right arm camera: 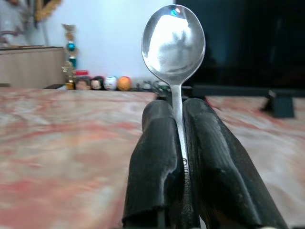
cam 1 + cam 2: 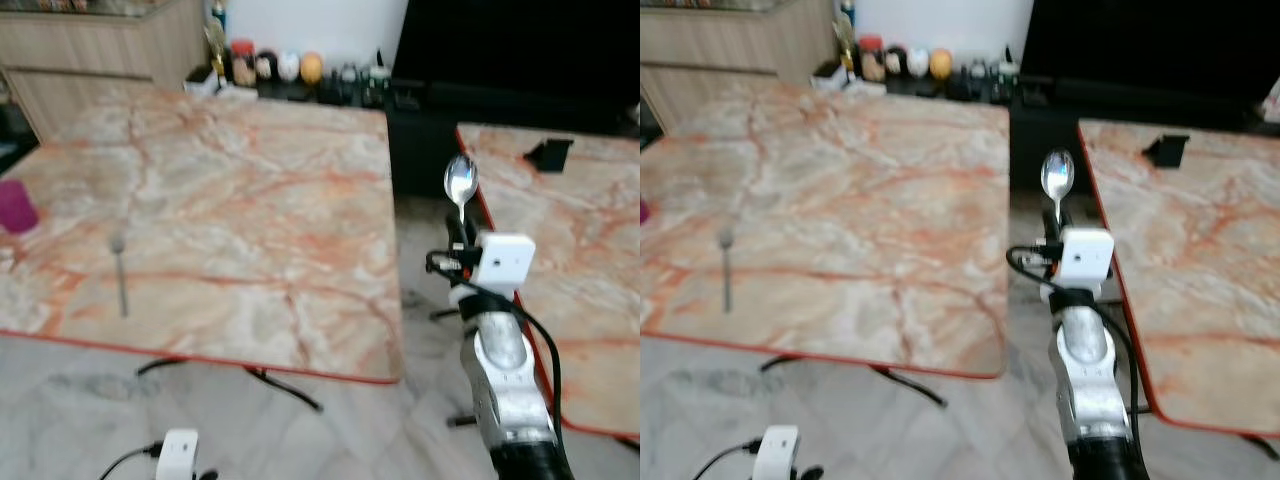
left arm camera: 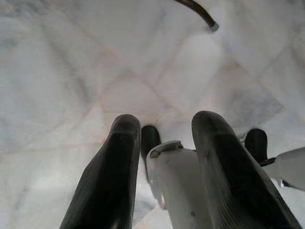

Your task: Setting the table

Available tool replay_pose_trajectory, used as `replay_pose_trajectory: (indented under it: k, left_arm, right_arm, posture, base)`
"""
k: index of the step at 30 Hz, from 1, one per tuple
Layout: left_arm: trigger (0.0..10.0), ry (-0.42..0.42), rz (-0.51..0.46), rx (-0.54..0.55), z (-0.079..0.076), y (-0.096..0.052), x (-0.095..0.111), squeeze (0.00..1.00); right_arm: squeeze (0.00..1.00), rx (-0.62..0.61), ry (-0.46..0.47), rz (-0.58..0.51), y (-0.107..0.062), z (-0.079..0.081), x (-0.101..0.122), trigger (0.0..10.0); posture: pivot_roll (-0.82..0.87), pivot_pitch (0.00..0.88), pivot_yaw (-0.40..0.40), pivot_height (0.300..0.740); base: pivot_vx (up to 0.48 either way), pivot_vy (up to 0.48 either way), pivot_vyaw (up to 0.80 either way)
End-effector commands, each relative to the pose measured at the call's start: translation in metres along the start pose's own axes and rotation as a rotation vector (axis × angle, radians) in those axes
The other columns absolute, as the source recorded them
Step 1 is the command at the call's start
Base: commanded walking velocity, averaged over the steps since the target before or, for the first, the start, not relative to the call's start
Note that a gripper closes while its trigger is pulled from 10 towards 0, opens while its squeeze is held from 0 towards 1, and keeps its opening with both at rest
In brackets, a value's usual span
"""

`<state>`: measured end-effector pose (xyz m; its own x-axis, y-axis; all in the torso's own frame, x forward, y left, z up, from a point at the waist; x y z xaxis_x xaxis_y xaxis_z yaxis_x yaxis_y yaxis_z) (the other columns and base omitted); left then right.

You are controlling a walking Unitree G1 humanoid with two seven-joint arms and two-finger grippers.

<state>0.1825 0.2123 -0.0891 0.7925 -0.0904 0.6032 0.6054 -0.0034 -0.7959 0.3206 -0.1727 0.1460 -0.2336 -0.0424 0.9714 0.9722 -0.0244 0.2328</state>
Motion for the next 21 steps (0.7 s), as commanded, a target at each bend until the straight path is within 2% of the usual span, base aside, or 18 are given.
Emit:
replay_pose_trajectory:
  k: [1,18,21]
  left_arm:
    - [10.0,-0.003,0.027,-0.017,-0.0066,-0.0003,-0.0071,0.00]
    - [10.0,-0.002,0.036,-0.025,-0.0107,-0.0008,-0.0110,0.00]
    - [10.0,-0.002,0.049,-0.021,-0.0099,-0.0018,-0.0151,0.00]
  right_arm:
    - [0.00,-0.022,-0.007,-0.006,0.0002,-0.0072,0.0029,10.0]
    - [0.00,-0.023,0.005,-0.011,0.0010,-0.0075,0.0042,10.0]
    - [0.00,-0.029,0.016,0.002,0.0015,-0.0074,0.0029,10.0]
  posture:
    - [0.00,0.000,-0.019,0.736]
    - [-0.01,0.000,-0.019,0.736]
    - [-0.01,0.000,-0.020,0.736]
  base:
    - [0.000,-0.454,0.00]
    - [0.000,-0.454,0.00]
    - [0.000,-0.454,-0.65]
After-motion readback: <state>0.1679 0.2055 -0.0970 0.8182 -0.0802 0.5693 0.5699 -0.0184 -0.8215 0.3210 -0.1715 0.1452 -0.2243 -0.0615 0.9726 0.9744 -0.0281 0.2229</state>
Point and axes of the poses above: a point about 5 cm out from each wrist's last joint towards the gripper, its own y axis pointing out of the wrist towards the gripper, its own x axis along the axis of the wrist's last joint, z = x × y, the point moved 1 cm from there along y, pointing out of the wrist towards the gripper, and after that the axes turned 5 degrees about y, right-handed, at the moved point
